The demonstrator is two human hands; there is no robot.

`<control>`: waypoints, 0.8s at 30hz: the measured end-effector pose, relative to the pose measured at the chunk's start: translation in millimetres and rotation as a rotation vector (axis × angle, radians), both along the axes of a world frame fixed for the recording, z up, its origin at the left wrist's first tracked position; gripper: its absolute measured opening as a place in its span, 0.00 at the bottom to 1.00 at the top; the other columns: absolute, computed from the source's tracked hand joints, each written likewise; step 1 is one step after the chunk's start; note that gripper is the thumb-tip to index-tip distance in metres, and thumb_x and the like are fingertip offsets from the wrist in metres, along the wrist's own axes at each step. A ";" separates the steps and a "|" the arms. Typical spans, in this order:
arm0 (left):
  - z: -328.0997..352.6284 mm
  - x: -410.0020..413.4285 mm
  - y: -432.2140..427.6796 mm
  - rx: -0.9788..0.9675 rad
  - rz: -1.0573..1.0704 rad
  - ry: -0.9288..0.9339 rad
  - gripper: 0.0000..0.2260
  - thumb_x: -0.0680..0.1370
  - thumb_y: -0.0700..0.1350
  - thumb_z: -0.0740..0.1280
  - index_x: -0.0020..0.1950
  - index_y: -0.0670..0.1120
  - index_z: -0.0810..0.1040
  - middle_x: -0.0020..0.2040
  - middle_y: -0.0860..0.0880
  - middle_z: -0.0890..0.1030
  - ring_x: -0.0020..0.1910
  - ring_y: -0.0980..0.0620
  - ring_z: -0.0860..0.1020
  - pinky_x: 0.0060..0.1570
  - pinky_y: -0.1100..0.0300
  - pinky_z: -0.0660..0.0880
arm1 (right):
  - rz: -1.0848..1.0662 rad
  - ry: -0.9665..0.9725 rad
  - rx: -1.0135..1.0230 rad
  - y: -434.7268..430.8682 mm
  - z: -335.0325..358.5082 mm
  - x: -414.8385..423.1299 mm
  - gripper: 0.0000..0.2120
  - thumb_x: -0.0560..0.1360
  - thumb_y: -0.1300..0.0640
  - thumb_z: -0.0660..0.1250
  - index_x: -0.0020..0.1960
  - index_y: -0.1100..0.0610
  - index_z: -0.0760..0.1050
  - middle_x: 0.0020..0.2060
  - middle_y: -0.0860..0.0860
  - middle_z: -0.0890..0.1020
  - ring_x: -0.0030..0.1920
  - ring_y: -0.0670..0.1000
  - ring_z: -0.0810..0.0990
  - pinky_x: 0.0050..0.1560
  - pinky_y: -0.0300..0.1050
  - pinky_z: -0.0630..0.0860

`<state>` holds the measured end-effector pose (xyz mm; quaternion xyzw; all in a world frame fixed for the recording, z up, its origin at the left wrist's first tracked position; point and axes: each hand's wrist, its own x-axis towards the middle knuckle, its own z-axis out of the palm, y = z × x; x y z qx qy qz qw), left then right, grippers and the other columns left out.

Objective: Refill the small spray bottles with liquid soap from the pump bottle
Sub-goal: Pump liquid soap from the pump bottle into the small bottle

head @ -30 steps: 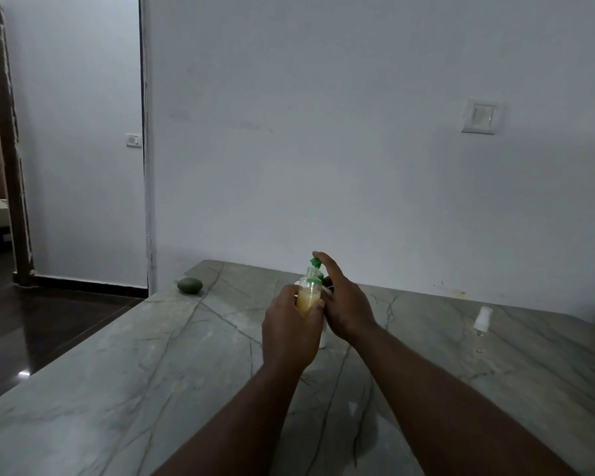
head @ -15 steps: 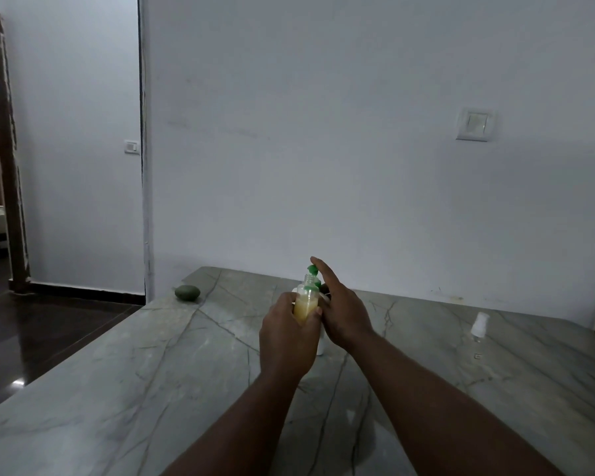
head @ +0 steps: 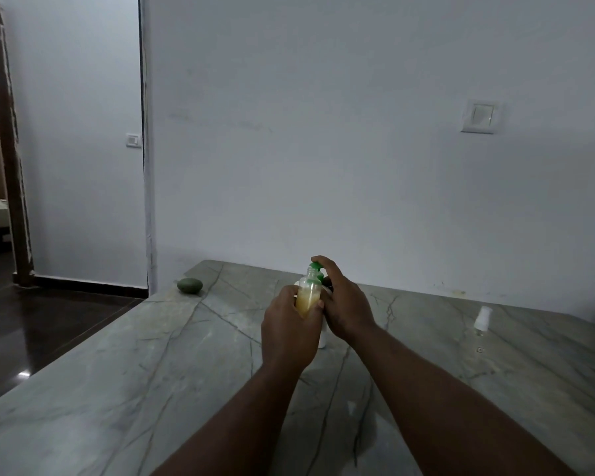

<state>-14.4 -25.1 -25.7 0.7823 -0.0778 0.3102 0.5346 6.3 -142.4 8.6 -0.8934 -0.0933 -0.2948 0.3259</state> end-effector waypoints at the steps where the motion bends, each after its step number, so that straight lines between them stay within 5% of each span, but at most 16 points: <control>1: 0.2 0.0 -0.1 -0.001 0.000 0.000 0.11 0.78 0.53 0.72 0.57 0.52 0.79 0.45 0.56 0.81 0.42 0.58 0.79 0.38 0.63 0.74 | 0.001 0.001 -0.004 -0.5 -0.5 0.1 0.26 0.83 0.56 0.62 0.75 0.37 0.63 0.60 0.48 0.81 0.57 0.51 0.80 0.54 0.48 0.78; 8: 0.4 0.4 -1.5 0.002 0.002 -0.004 0.11 0.79 0.53 0.72 0.59 0.52 0.78 0.47 0.56 0.81 0.44 0.57 0.79 0.42 0.60 0.77 | 0.003 0.018 -0.012 -2.3 0.4 -3.2 0.32 0.84 0.56 0.61 0.81 0.37 0.52 0.67 0.49 0.78 0.61 0.51 0.79 0.55 0.43 0.73; 24: -1.4 1.3 -1.2 0.009 0.008 0.001 0.11 0.79 0.53 0.72 0.59 0.51 0.78 0.46 0.56 0.80 0.43 0.57 0.79 0.40 0.62 0.76 | 0.007 0.009 -0.006 -0.8 -0.6 1.9 0.25 0.83 0.56 0.62 0.76 0.37 0.63 0.58 0.49 0.81 0.56 0.52 0.81 0.52 0.47 0.77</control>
